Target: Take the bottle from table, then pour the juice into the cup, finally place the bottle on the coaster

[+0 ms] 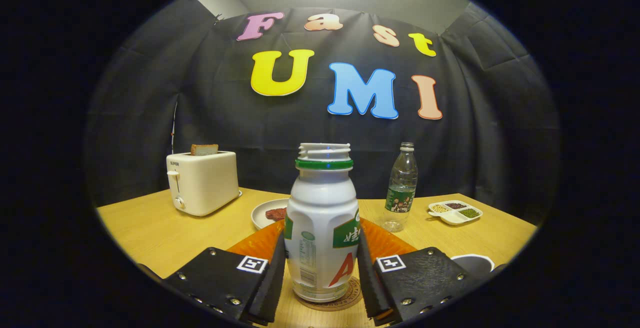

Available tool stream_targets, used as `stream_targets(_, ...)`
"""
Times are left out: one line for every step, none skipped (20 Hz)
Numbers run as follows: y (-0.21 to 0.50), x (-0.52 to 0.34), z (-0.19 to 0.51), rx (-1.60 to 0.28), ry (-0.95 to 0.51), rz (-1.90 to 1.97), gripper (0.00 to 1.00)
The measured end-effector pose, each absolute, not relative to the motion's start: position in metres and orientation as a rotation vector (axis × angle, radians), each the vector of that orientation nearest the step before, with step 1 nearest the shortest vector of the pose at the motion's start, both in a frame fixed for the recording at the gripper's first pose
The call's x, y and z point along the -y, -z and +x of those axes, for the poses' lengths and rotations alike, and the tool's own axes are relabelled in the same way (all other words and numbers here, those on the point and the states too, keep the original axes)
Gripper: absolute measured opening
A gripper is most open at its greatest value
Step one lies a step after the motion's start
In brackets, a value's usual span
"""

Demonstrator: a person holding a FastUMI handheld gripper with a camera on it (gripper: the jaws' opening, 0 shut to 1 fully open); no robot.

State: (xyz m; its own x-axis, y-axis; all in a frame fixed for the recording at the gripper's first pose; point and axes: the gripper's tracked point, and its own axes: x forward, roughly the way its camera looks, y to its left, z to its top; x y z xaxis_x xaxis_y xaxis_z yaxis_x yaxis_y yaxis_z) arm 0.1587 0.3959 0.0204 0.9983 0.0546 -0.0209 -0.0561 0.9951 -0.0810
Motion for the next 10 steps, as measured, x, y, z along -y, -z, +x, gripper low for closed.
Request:
stream_targets(-0.018,-0.396,0.160,-0.027,-0.053,-0.080,0.65)
stream_targets(-0.016,-0.398,0.161,-0.033,-0.057,-0.072,0.64)
stream_targets(-0.014,-0.395,0.163,-0.039,-0.049,-0.075,0.65)
stream_targets(-0.012,-0.392,0.164,-0.045,-0.032,-0.091,0.65)
stream_targets(-0.012,-0.388,0.165,-0.048,-0.021,-0.099,0.64)
stream_targets(-0.014,-0.387,0.165,-0.046,-0.020,-0.092,0.65)
stream_targets(-0.013,-0.387,0.166,-0.044,-0.022,-0.076,0.65)
stream_targets(-0.012,-0.386,0.166,-0.047,-0.019,-0.058,0.65)
stream_targets(-0.012,-0.385,0.166,-0.043,-0.020,-0.045,0.65)
stream_targets(-0.012,-0.383,0.167,-0.042,-0.018,-0.037,0.64)
